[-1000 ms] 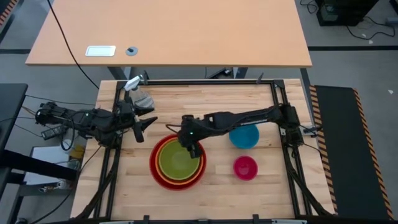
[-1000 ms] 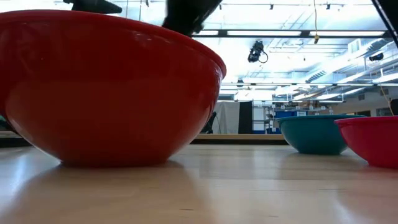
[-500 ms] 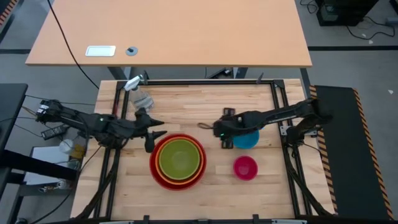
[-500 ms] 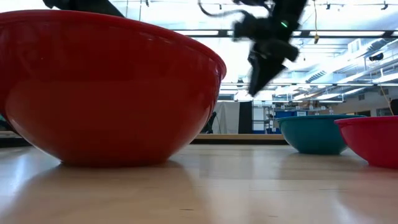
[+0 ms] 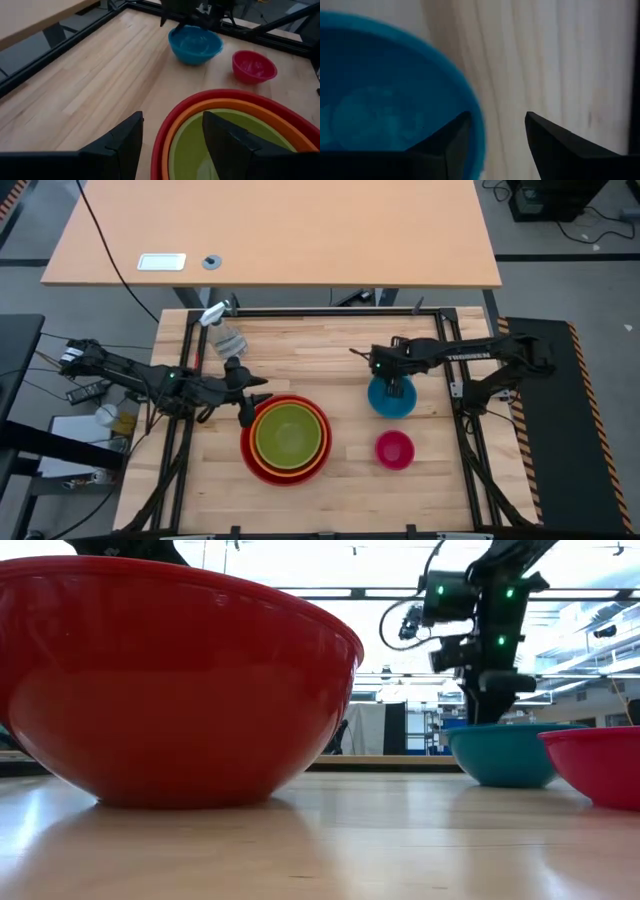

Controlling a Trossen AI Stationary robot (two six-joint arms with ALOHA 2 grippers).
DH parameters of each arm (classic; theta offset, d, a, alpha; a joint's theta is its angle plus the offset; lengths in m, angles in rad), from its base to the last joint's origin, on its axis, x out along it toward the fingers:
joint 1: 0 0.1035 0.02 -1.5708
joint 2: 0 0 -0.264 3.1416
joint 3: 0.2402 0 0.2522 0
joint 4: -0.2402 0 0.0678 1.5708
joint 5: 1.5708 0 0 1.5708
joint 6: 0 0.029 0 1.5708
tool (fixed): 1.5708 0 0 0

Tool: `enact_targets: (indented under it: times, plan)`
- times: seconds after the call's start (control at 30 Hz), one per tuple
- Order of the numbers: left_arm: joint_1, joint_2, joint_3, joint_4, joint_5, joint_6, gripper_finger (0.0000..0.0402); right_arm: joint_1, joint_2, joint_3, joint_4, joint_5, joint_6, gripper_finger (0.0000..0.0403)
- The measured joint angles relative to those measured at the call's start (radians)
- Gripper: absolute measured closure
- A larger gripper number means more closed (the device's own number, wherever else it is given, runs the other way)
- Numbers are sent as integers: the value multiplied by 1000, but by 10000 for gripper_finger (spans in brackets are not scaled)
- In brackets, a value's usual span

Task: Nest bowls inside each other
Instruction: Stack the blue bowl on top of the green bowl

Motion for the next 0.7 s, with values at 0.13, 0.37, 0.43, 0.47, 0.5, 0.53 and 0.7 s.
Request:
enact_targets:
  times: [0.13, 0.37, 0.43, 0.47, 0.5, 0.53, 0.7]
  plan:
    - [0, 0, 0, 0, 0, -2, 194, -33, 57, -9, 3, -53, -14, 212]
    - [0, 0, 0, 0, 0, -2, 194, -49, 132, -6, 9, -34, 15, 262]
    - [0, 0, 0, 0, 0, -2, 194, -59, 136, -3, 5, -40, 32, 287]
    - [0, 0, 0, 0, 0, -2, 194, -64, 134, -3, 4, -51, 40, 300]
    - [0, 0, 0, 0, 0, -2, 194, -69, 130, -3, 3, -65, 52, 313]
    - [0, 0, 0, 0, 0, -2, 194, -74, 122, -1, 2, -73, 61, 324]
    - [1, 0, 0, 1, -2, 2, 194, -81, 65, 38, 62, -114, 104, 350]
